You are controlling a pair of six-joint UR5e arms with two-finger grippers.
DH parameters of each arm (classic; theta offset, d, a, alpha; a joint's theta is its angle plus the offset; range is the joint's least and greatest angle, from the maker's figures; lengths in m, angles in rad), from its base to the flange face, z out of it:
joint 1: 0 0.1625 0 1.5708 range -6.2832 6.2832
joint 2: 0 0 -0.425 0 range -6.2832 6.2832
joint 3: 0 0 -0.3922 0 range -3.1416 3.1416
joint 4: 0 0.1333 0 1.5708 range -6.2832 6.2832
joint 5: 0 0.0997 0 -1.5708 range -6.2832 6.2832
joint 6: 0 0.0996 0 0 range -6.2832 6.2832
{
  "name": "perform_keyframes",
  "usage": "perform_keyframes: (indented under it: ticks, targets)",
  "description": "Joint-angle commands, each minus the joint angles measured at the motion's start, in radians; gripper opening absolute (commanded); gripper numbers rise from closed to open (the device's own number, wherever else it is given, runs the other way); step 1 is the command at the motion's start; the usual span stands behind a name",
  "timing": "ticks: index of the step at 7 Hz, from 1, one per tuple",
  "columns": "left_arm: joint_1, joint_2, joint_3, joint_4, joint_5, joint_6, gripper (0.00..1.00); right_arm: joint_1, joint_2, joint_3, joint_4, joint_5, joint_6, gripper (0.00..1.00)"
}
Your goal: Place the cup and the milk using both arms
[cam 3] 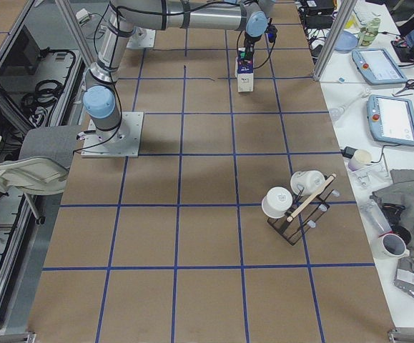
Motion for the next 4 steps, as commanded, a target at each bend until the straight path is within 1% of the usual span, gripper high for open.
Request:
perform_keyframes:
  ticks: [1,2,3,4]
  targets:
    - [0.0,0.003,-0.001,0.0,0.003,0.0,1.0,0.002,-0.003,0.004,0.002,-0.006,-0.007,0.62]
    - [-0.002,-0.003,-0.002,0.0,0.001,-0.002,1.0,0.0,-0.005,0.01,-0.001,-0.01,-0.019,1.0]
    - [-0.002,0.0,-0.002,0.0,0.001,0.0,1.0,-0.001,-0.005,0.011,0.0,-0.044,-0.019,1.0]
    - [-0.002,0.0,-0.004,0.0,0.003,0.0,1.0,-0.012,-0.006,0.01,0.0,-0.05,-0.017,1.0]
